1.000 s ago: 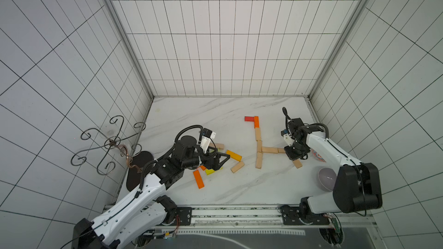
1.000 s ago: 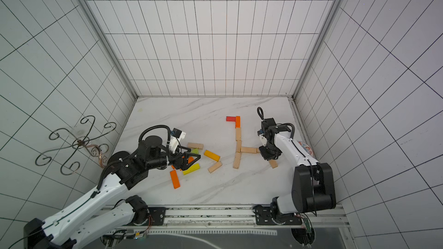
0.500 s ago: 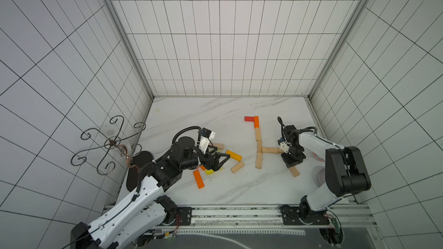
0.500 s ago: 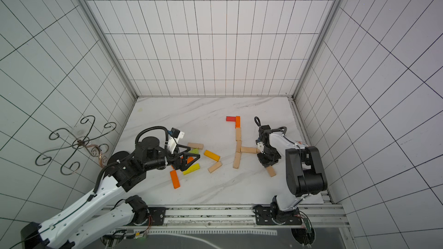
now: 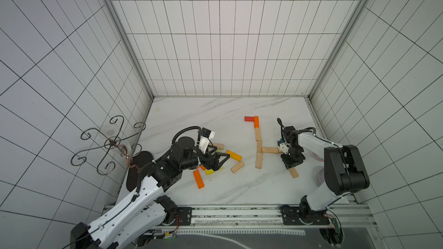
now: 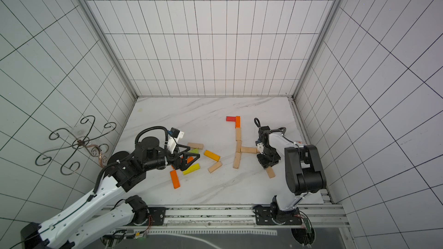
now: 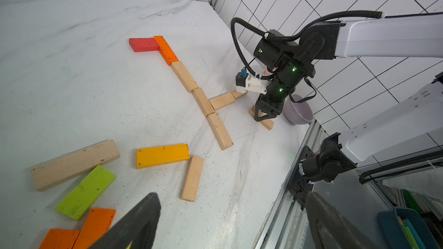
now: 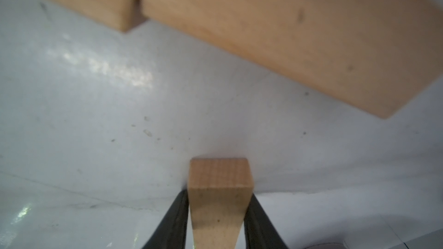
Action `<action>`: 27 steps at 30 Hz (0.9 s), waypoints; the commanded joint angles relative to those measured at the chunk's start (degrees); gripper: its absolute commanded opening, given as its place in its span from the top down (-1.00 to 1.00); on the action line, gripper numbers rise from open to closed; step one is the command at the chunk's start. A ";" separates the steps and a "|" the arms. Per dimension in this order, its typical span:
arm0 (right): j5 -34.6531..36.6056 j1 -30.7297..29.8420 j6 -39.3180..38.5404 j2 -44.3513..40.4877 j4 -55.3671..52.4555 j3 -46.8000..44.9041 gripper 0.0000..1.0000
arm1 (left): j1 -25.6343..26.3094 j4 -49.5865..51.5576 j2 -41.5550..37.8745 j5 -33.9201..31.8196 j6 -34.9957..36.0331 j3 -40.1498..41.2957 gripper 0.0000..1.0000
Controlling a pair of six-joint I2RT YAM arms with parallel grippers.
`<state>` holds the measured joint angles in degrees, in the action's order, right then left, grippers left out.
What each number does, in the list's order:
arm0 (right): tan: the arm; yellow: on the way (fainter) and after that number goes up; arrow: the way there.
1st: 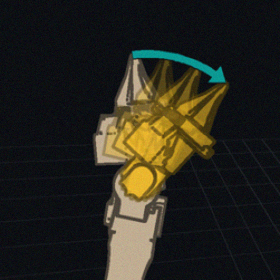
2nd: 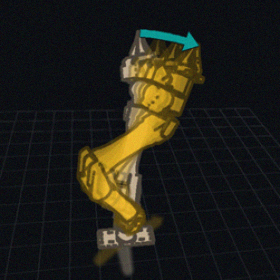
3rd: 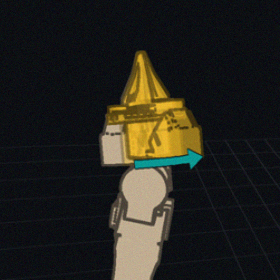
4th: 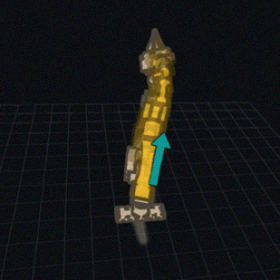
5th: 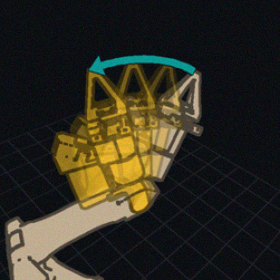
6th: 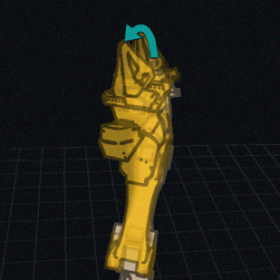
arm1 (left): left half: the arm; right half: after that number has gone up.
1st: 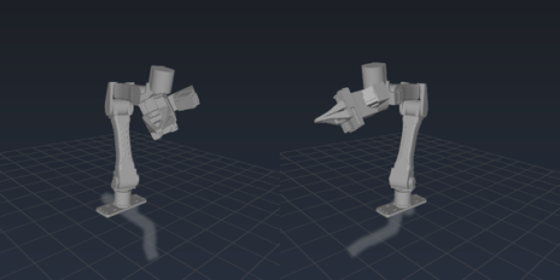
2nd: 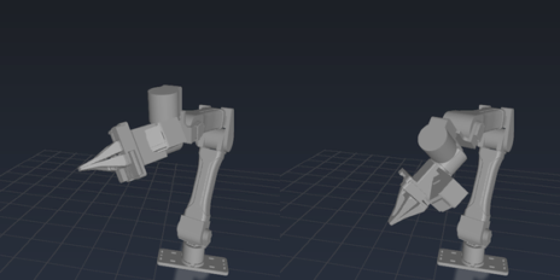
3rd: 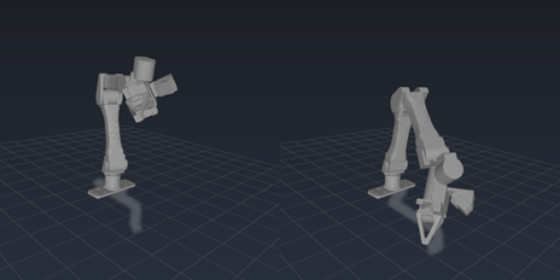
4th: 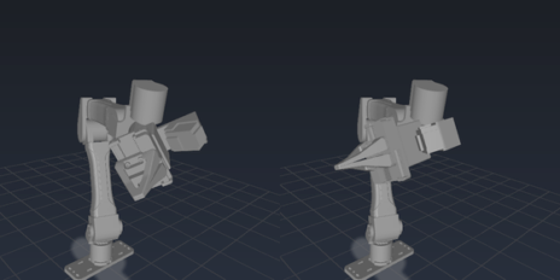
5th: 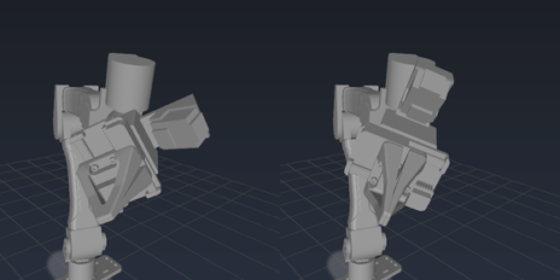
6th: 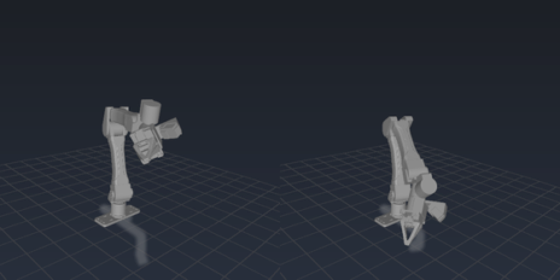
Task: Assemble a giraffe with building blocks
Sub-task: Assemble the building block at the center of the board.
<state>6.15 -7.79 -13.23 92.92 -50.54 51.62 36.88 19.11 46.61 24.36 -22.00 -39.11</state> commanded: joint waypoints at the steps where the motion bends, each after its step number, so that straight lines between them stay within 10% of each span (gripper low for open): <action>1: -0.38 0.41 -0.04 -1.29 -1.33 -2.15 0.55 | 0.03 -0.66 -0.46 -0.27 0.77 -1.28 -0.90; 27: 2.37 1.19 3.20 3.30 0.92 6.33 0.74 | -0.23 -0.66 -0.34 0.03 0.73 -1.17 -0.90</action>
<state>7.75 -7.44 -10.79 94.67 -50.61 53.76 36.75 19.11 46.63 24.38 -22.00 -39.11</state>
